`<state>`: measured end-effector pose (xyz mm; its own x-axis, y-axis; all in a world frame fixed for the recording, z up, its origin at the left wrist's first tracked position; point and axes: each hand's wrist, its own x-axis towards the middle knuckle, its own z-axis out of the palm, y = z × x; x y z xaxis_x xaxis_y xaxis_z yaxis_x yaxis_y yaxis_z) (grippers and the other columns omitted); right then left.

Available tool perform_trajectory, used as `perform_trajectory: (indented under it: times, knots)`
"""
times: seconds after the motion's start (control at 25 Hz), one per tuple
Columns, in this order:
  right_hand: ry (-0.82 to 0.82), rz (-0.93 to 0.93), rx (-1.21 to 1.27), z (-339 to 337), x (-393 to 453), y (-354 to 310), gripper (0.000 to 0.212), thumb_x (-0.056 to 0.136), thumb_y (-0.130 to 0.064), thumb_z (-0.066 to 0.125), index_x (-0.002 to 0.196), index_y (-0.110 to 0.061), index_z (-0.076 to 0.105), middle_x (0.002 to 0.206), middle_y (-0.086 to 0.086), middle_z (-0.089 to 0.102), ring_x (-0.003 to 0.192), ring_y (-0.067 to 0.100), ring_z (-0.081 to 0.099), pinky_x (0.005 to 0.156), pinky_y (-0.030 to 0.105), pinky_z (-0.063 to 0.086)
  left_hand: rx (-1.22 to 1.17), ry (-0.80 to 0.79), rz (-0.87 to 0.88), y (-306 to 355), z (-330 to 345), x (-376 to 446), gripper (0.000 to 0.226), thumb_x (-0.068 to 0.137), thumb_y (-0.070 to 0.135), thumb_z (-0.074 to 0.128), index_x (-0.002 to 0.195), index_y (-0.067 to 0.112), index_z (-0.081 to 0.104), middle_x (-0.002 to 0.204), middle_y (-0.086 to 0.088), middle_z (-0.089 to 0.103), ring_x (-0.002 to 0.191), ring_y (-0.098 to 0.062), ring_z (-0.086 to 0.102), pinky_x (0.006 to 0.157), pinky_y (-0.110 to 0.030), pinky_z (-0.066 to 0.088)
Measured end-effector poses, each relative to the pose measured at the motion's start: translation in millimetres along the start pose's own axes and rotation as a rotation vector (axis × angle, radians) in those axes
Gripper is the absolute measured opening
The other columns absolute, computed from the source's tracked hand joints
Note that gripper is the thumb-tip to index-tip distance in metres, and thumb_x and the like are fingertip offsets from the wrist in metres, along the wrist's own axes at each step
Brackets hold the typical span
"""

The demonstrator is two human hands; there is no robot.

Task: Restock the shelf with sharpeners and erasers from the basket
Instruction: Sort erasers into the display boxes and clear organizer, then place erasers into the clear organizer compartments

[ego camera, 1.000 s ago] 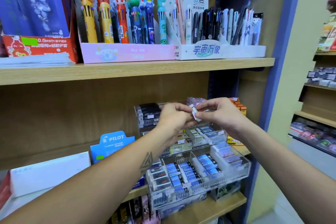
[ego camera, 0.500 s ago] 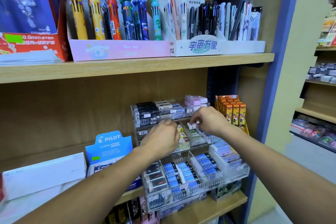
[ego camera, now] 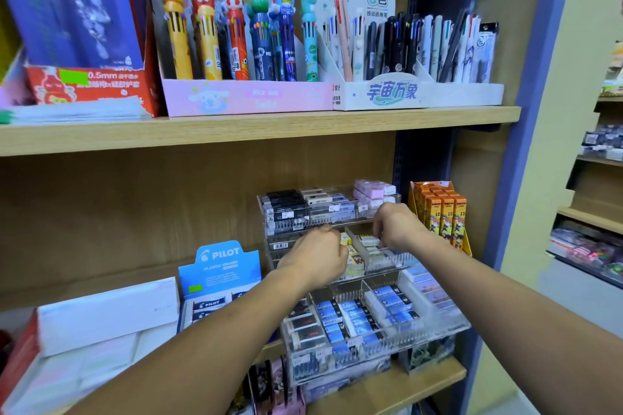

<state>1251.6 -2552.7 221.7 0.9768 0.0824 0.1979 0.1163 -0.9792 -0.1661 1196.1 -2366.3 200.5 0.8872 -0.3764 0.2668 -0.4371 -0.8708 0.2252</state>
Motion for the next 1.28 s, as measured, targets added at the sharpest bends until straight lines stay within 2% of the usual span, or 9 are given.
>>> perform_trajectory:
  times: [0.12,0.32,0.48,0.6,0.68,0.76,0.96,1.12,1.28]
  knots:
    - [0.012,0.032,0.039,2.5,-1.7,-2.9,0.02,0.078,0.004,0.072,0.082,-0.015,0.075,0.093,0.007,0.071,0.086,0.024,0.069,0.079,0.034,0.059,0.004,-0.001,0.004,0.4,-2.6,-1.7,0.027,0.099,0.026,0.039,0.095,0.008,0.059,0.102,-0.01,0.057,0.094,-0.027,0.057,0.087,-0.039,0.05]
    - [0.063,0.077,0.12,10.7,2.2,-4.4,0.033,0.076,-0.002,0.079,0.057,-0.025,0.065,0.082,0.0,0.071,0.079,0.017,0.068,0.081,0.03,0.058,0.009,0.005,0.006,-0.6,0.8,1.2,0.03,0.099,0.027,0.039,0.105,0.007,0.06,0.104,-0.007,0.052,0.099,-0.026,0.055,0.091,-0.039,0.048]
    - [0.034,0.102,0.128,0.2,-7.5,-11.2,0.014,0.082,-0.009,0.071,0.073,-0.019,0.075,0.09,0.003,0.074,0.08,0.02,0.069,0.078,0.036,0.061,-0.026,0.047,0.012,-2.2,-0.2,2.4,0.021,0.097,0.023,0.043,0.097,0.009,0.058,0.102,-0.005,0.052,0.099,-0.025,0.056,0.09,-0.038,0.049]
    - [0.212,0.079,0.24,-18.8,-32.8,-39.3,0.023,0.084,-0.006,0.059,0.087,-0.019,0.078,0.095,0.003,0.074,0.089,0.022,0.068,0.084,0.037,0.058,-0.091,0.244,0.013,0.1,-20.5,-8.2,0.018,0.091,0.017,0.049,0.102,0.009,0.061,0.107,-0.007,0.056,0.1,-0.026,0.058,0.088,-0.039,0.05]
    - [0.263,0.007,0.381,-26.8,-65.3,-77.2,0.028,0.081,-0.005,0.058,0.085,-0.025,0.078,0.094,0.001,0.075,0.091,0.02,0.068,0.084,0.032,0.055,-0.115,0.34,-0.013,-3.4,-41.3,-34.3,0.019,0.085,0.015,0.05,0.1,0.013,0.062,0.106,-0.006,0.058,0.098,-0.028,0.059,0.084,-0.039,0.05]
    - [0.247,-0.047,0.483,-22.2,-103.8,-117.4,0.027,0.079,-0.012,0.058,0.079,-0.032,0.076,0.09,-0.003,0.075,0.086,0.019,0.068,0.079,0.032,0.056,-0.09,0.329,-0.066,-12.5,-57.1,-79.6,0.019,0.083,0.014,0.05,0.097,0.018,0.063,0.103,-0.006,0.063,0.099,-0.029,0.061,0.081,-0.04,0.051]
    - [0.017,-0.185,0.504,43.2,-193.7,-193.8,0.026,0.076,-0.019,0.056,0.086,-0.032,0.076,0.092,-0.003,0.075,0.09,0.018,0.068,0.08,0.031,0.056,0.101,0.077,-0.228,-51.5,-45.9,-215.6,0.012,0.083,0.022,0.052,0.093,0.021,0.058,0.102,-0.01,0.068,0.098,-0.035,0.062,0.068,-0.035,0.046]
    - [-0.304,-0.188,0.31,146.3,-235.9,-216.4,0.027,0.077,-0.019,0.057,0.092,-0.028,0.077,0.094,0.001,0.074,0.09,0.022,0.067,0.074,0.026,0.052,0.15,-0.451,-0.315,-91.3,37.8,-285.4,0.022,0.083,0.023,0.055,0.1,0.015,0.065,0.097,-0.01,0.067,0.092,-0.032,0.066,0.071,-0.034,0.053]
    - [-0.672,-0.221,0.068,265.3,-263.9,-215.1,0.021,0.084,-0.012,0.057,0.098,-0.007,0.073,0.099,0.017,0.073,0.095,0.027,0.07,0.073,0.03,0.053,-0.007,-0.756,-0.33,-118.4,149.2,-324.8,0.008,0.084,0.01,0.055,0.083,0.006,0.062,0.087,-0.015,0.07,0.071,-0.027,0.059,0.061,-0.032,0.049]
